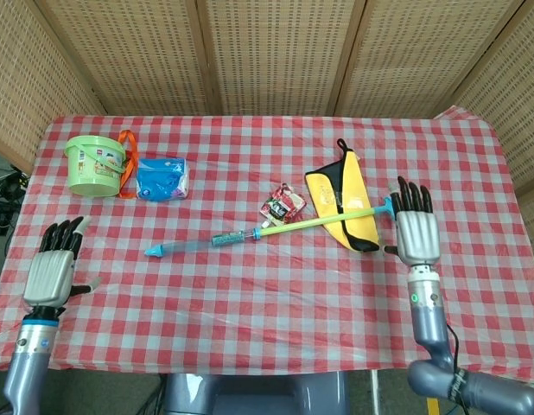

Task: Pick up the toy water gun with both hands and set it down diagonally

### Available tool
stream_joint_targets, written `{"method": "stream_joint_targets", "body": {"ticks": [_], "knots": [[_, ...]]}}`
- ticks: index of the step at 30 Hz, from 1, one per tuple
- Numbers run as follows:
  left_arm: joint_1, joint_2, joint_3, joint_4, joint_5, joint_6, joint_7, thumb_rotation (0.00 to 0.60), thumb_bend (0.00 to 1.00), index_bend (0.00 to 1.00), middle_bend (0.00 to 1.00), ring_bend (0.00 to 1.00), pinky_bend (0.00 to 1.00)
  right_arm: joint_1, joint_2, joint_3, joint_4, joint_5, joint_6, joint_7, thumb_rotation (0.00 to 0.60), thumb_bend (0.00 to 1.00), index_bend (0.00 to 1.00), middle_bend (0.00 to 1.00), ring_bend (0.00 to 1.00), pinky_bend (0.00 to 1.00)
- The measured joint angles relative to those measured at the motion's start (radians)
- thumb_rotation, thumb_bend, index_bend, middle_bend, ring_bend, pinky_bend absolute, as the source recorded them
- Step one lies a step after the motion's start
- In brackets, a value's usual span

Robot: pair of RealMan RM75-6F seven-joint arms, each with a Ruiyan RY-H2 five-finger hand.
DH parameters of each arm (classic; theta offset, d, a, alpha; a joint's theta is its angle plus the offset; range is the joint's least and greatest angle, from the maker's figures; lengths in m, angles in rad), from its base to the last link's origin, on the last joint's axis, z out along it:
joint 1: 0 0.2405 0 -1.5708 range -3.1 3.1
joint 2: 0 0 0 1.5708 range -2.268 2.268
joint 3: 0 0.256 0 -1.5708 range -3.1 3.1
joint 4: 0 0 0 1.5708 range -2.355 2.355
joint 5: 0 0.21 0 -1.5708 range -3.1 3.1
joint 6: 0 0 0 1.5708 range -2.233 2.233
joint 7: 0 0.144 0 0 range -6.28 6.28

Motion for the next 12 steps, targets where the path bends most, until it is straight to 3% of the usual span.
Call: {"method": "stream_joint_targets", "body": {"ticks": [6, 12], "knots": [[0.058, 0.013, 0.053, 0.085, 0.068, 0.026, -0.053, 0.6, 0.0, 0.0, 0.0, 0.0, 0.0, -0.123, 0.068, -0.135, 0.038, -0.213, 0.082, 0.106, 0.6, 0.04, 0.0, 0.0, 0.0, 0.0], [0.086, 0.008, 0.045, 0.119, 0.097, 0.043, -0.079, 0.6, 0.0, 0.0, 0.0, 0.0, 0.0, -0.204, 0.096, -0.189, 0.128, -0.297, 0.115, 0.178, 0.6, 0.04, 0.0, 0.0, 0.0, 0.0]]}}
